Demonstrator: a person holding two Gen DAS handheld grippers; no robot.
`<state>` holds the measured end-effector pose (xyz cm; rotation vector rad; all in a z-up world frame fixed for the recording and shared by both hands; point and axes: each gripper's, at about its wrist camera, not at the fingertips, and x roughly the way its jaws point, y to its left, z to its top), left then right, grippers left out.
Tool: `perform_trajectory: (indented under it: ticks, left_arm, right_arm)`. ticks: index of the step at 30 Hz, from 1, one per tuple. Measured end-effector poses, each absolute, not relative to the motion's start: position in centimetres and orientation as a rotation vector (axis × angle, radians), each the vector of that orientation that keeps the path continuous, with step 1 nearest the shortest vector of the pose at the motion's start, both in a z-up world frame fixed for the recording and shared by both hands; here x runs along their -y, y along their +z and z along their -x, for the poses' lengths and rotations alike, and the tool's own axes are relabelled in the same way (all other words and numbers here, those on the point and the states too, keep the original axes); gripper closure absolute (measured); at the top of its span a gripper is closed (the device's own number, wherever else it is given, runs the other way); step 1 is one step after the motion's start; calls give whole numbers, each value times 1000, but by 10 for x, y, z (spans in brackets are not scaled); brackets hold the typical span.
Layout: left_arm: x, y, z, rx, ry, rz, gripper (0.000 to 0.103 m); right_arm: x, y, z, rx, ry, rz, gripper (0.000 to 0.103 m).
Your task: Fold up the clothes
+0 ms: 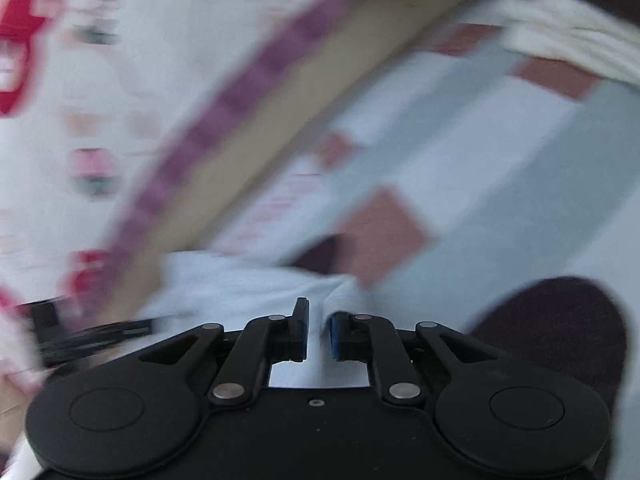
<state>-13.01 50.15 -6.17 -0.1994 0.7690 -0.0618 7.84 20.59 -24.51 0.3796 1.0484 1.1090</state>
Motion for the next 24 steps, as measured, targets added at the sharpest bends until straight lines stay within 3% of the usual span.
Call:
perform_trajectory:
  ticks: [3,5,6,7,8,12,24]
  left_arm:
    - [-475,-12,101,-663,-46,56,102]
    - [-462,13,78,-601,-1,-36,102]
    - [-455,21,69,-572,23,-68,102]
    - [-454,26,60,-545,47,-90,102]
    - [-454,31,51,-519,70,-112,102]
    - [-451,22,28,-475,148,-167,102]
    - [-430,-31,18,-424,274,-338,102]
  right_arm:
    - [-212,-236,-79,-1048,1126,-355,78]
    - [-213,-239,-85,-1051,1078,-365,78]
    - [-213,-241,-88,-1052,1053,-370,80]
    - [-212,-241,-87,-1028,1026,-357,96]
    - [-209,-239,-85,-998,1013,-347,99]
    - [-201,-234,-78,-925,978,-306,99]
    - [-214,-249,-89,-981,909,-107,101]
